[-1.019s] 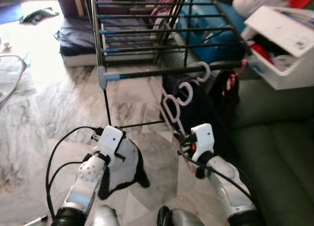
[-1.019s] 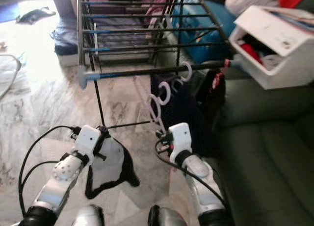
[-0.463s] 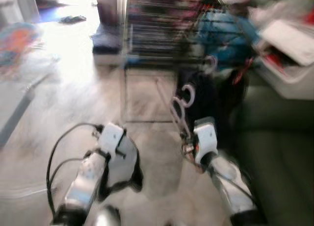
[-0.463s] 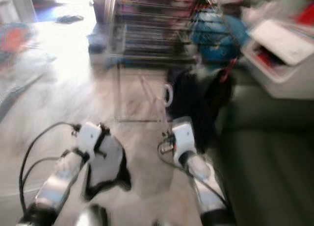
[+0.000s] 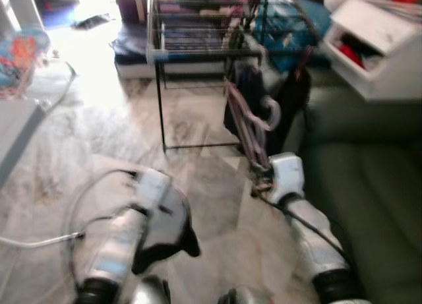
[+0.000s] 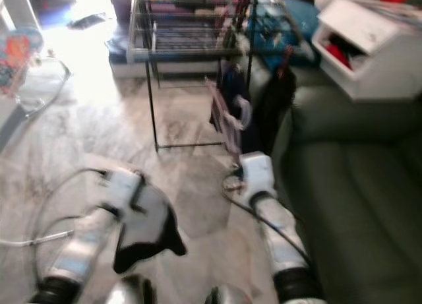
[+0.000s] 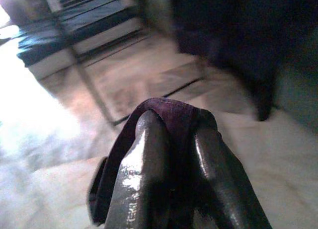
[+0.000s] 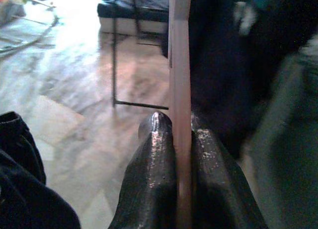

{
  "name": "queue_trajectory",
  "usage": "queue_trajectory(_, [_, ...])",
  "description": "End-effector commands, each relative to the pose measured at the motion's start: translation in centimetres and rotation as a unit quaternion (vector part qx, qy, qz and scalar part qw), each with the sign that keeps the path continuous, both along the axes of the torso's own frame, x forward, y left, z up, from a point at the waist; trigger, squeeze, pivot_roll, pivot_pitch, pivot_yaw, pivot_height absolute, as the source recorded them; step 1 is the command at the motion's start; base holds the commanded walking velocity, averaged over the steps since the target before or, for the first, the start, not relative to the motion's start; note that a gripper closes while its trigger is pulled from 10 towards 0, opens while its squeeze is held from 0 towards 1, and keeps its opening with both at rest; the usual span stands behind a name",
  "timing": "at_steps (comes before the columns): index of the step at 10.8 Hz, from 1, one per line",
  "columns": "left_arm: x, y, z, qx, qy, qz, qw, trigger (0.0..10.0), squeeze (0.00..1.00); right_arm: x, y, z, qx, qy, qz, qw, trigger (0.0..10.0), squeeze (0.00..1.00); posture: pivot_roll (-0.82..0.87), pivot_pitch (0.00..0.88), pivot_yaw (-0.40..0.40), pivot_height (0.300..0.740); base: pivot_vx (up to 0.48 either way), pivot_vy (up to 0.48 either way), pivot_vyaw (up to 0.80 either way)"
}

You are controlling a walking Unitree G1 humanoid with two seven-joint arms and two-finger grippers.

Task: Hang hanger

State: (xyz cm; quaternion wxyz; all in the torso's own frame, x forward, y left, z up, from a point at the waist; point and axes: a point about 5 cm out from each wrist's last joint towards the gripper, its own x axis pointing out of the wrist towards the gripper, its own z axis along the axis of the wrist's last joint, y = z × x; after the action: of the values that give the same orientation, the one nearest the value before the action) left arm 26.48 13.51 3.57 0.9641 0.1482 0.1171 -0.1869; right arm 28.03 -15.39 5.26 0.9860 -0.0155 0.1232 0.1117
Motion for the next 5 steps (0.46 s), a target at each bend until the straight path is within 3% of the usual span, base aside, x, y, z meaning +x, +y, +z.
queue_trajectory(1, [0.4, 0.5, 0.7, 0.005, -0.017, -0.001, 1.0, 10.0, 0.0, 0.3, 0.2, 0.6, 0.014, -0.014, -0.01, 1.0, 10.0, 0.0, -0.04, 0.0, -0.06, 0.74, 0.0, 0.0, 0.0])
queue_trajectory(3, [0.4, 0.5, 0.9, 0.008, -0.02, -0.015, 1.0, 10.0, 0.0, -0.2, 0.3, 0.0, 0.019, -0.003, -0.013, 1.0, 10.0, 0.0, -0.04, 0.0, -0.049, 0.74, 0.0, 0.0, 0.0])
queue_trajectory(5, [0.7, 0.5, 1.2, -0.007, -0.022, -0.008, 1.0, 10.0, 0.0, -0.4, 0.5, -0.5, 0.013, 0.007, -0.014, 1.0, 10.0, 0.0, -0.04, 0.0, -0.055, 0.74, 0.0, 0.0, -0.8])
